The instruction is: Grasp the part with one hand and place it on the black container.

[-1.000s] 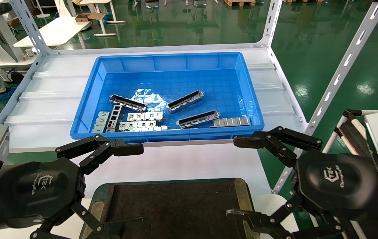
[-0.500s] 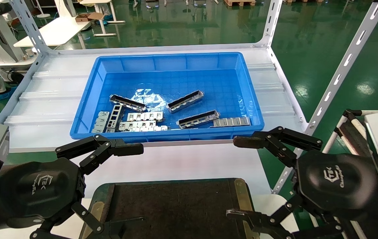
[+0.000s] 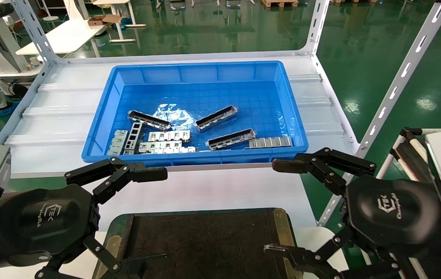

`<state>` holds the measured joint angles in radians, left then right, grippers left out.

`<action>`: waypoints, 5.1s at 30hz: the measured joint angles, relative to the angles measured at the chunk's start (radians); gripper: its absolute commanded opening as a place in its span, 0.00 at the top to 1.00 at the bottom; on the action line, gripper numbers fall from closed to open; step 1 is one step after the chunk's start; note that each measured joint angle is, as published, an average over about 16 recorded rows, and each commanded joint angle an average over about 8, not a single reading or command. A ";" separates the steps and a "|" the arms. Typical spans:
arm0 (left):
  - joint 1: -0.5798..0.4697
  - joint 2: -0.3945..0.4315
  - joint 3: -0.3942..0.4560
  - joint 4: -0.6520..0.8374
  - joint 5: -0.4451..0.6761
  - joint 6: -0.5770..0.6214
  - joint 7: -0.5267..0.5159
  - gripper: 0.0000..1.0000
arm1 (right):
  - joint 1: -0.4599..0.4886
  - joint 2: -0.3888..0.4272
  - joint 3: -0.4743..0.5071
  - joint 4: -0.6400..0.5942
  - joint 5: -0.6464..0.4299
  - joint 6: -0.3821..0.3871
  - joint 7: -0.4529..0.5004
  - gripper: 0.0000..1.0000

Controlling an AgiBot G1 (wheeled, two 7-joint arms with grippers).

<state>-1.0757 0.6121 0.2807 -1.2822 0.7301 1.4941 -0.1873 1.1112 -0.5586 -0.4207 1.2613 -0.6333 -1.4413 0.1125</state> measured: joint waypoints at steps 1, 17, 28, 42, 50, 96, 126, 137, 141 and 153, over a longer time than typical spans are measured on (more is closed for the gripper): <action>0.000 0.000 0.000 0.000 0.000 0.000 0.000 0.00 | 0.000 0.000 0.000 0.000 0.000 0.000 0.000 0.00; -0.006 0.002 0.002 0.001 0.009 -0.008 0.000 0.00 | 0.000 0.000 0.000 0.000 0.000 0.000 0.000 0.00; -0.039 0.024 0.018 0.003 0.076 -0.067 0.000 0.00 | 0.000 0.000 0.000 0.000 0.000 0.000 0.000 0.00; -0.149 0.149 0.089 0.050 0.277 -0.248 -0.016 0.00 | 0.000 0.000 0.000 0.000 0.000 0.000 0.000 0.00; -0.210 0.258 0.142 0.109 0.406 -0.376 -0.023 0.00 | 0.000 0.000 0.000 0.000 0.000 0.000 0.000 0.00; -0.500 0.761 0.527 0.826 0.626 -0.962 0.074 0.17 | 0.000 0.000 0.000 0.000 0.000 0.000 0.000 0.11; -0.530 0.757 0.897 0.808 0.433 -1.125 -0.117 1.00 | 0.000 0.000 0.000 0.000 0.000 0.000 0.000 1.00; -0.539 0.754 0.953 0.820 0.383 -1.147 -0.117 1.00 | 0.000 0.000 0.000 0.000 0.000 0.000 0.000 1.00; -0.545 0.753 0.964 0.822 0.366 -1.150 -0.103 1.00 | 0.000 0.000 0.000 0.000 0.000 0.000 0.000 1.00; -0.586 0.741 0.951 0.832 0.302 -1.117 -0.017 1.00 | 0.000 0.000 0.000 0.000 0.000 0.000 0.000 1.00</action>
<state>-1.6618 1.3532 1.2317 -0.4499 1.0325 0.3769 -0.2045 1.1115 -0.5585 -0.4212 1.2610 -0.6330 -1.4413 0.1122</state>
